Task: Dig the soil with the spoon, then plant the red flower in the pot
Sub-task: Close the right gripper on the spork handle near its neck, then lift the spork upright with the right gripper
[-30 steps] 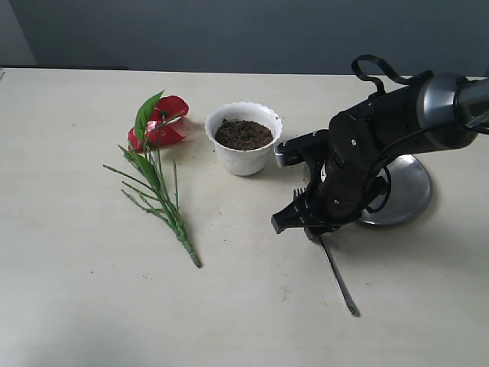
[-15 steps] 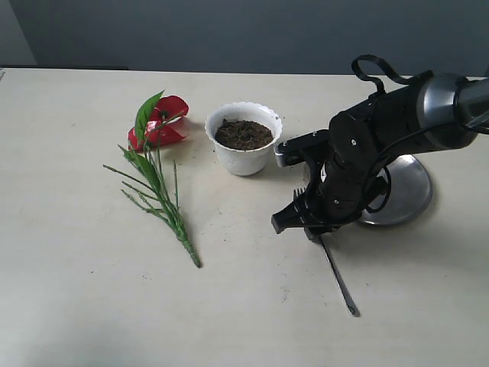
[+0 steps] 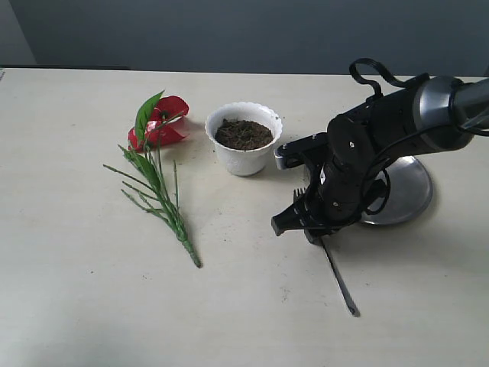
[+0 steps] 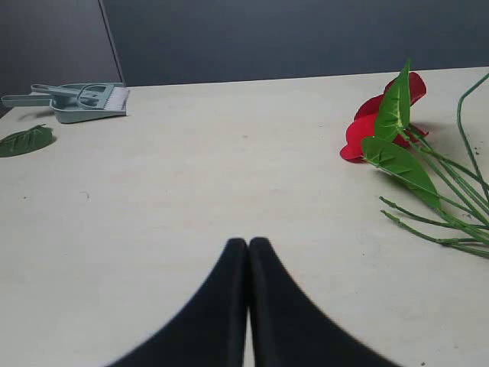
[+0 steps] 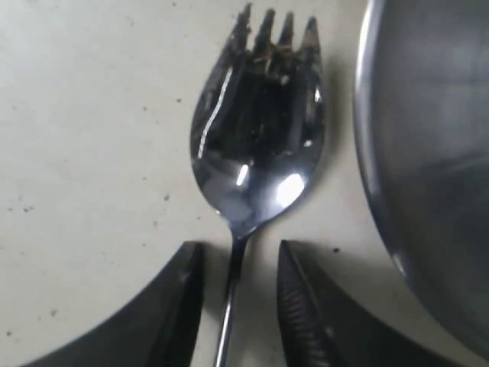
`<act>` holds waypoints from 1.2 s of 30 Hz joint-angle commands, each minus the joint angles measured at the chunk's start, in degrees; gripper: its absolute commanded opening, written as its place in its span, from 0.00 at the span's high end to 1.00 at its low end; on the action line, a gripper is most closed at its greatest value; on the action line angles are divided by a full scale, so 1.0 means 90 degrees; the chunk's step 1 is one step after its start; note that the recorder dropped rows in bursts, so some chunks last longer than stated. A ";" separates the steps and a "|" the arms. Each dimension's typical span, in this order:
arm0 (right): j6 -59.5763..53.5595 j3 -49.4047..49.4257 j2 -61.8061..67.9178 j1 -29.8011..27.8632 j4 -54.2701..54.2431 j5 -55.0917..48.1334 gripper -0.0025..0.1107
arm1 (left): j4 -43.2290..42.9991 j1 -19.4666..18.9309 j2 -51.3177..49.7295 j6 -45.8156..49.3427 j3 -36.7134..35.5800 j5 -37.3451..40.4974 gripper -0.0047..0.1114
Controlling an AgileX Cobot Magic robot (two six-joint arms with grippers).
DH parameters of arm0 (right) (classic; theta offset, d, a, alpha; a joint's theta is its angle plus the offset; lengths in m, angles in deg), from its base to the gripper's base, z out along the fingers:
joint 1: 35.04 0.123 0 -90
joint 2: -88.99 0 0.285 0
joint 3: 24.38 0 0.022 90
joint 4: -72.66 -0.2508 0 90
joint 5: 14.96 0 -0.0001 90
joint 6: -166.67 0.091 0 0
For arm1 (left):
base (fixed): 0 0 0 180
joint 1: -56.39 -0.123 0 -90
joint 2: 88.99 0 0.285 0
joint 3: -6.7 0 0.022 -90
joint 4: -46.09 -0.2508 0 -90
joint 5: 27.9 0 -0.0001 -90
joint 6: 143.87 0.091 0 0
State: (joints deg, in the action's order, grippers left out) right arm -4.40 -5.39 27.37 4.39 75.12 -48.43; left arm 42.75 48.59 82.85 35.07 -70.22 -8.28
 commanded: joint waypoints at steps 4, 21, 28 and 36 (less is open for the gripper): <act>0.0000 -0.0041 0.0007 0.0002 -0.0143 0.0069 0.68 | -0.0042 0.0002 0.0041 -0.0004 -0.0033 -0.0038 0.96; 0.0000 -0.0041 0.0253 0.0002 -0.0165 0.0009 0.69 | -0.0042 0.0002 0.0041 -0.0004 -0.0033 -0.0038 0.96; 0.0000 -0.0041 0.0253 0.0002 -0.0165 -0.0032 0.93 | -0.0042 0.0002 0.0041 -0.0004 -0.0033 -0.0038 0.96; 0.0000 -0.0041 0.0253 0.0002 -0.0120 -0.0029 0.98 | -0.0042 0.0002 0.0041 -0.0004 -0.0033 -0.0038 0.96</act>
State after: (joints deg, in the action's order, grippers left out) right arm -4.39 -6.22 28.21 4.52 72.66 -48.71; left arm 42.75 48.59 82.85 35.07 -70.22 -8.28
